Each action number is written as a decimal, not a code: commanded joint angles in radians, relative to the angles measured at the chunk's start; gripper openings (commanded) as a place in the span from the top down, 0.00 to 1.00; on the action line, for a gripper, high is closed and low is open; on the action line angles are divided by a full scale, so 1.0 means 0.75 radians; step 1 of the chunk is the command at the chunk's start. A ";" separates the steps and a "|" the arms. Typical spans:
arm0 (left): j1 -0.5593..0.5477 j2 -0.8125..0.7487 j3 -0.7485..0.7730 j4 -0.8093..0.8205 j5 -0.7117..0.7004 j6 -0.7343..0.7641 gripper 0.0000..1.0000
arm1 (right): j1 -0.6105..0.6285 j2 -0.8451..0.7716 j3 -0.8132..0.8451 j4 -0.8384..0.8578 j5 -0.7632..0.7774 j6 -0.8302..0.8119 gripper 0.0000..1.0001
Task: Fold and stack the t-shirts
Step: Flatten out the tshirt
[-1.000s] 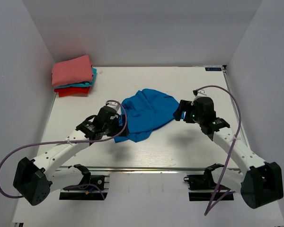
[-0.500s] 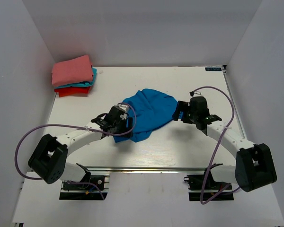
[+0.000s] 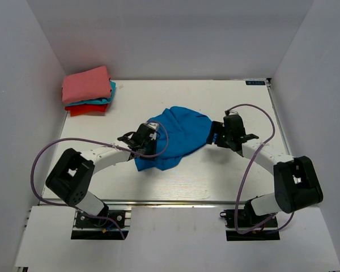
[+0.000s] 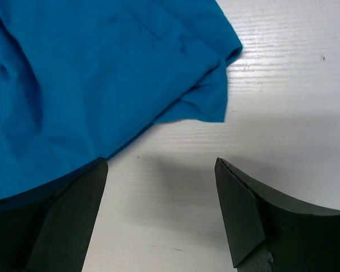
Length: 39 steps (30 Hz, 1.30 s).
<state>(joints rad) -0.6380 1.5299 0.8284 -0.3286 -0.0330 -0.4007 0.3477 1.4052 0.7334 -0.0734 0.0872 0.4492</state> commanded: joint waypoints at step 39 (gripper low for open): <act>-0.004 -0.365 0.076 0.033 0.081 0.052 1.00 | 0.001 0.403 0.337 0.034 0.027 0.180 1.00</act>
<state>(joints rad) -0.6380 1.3006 0.8673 -0.3126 0.0120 -0.3737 0.3466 1.7031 0.9455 -0.0982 0.1474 0.5896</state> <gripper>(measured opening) 0.025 0.045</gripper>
